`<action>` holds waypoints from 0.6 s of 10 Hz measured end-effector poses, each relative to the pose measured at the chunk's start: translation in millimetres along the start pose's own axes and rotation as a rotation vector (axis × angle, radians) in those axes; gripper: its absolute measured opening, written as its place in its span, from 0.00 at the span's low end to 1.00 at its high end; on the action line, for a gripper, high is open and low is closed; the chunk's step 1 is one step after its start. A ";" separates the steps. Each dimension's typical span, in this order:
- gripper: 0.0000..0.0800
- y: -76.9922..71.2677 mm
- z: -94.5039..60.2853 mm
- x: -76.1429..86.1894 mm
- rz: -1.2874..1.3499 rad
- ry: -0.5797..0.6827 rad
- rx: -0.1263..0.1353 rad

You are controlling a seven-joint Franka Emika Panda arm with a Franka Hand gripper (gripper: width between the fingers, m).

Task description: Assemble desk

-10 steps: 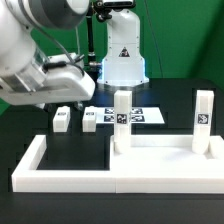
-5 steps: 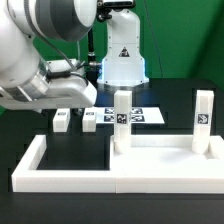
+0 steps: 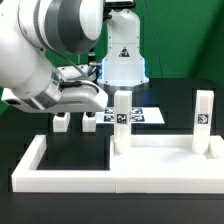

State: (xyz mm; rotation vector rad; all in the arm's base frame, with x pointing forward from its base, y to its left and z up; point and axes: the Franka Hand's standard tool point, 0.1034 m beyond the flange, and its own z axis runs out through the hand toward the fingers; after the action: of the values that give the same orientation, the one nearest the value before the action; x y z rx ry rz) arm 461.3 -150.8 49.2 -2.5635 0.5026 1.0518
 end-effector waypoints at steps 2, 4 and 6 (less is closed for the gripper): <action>0.81 0.2 0.3 0.3 0.000 0.000 0.000; 0.81 0.5 14.2 -6.3 0.006 -0.021 0.002; 0.81 -2.5 39.7 -12.0 0.006 -0.025 -0.019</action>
Offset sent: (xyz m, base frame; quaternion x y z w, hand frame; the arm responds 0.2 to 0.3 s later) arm -0.0393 0.0217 -0.0039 0.0223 -0.0459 0.0282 0.9983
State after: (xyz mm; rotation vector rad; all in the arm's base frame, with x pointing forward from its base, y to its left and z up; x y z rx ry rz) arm 430.4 -129.6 31.4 -2.5632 0.4970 1.0945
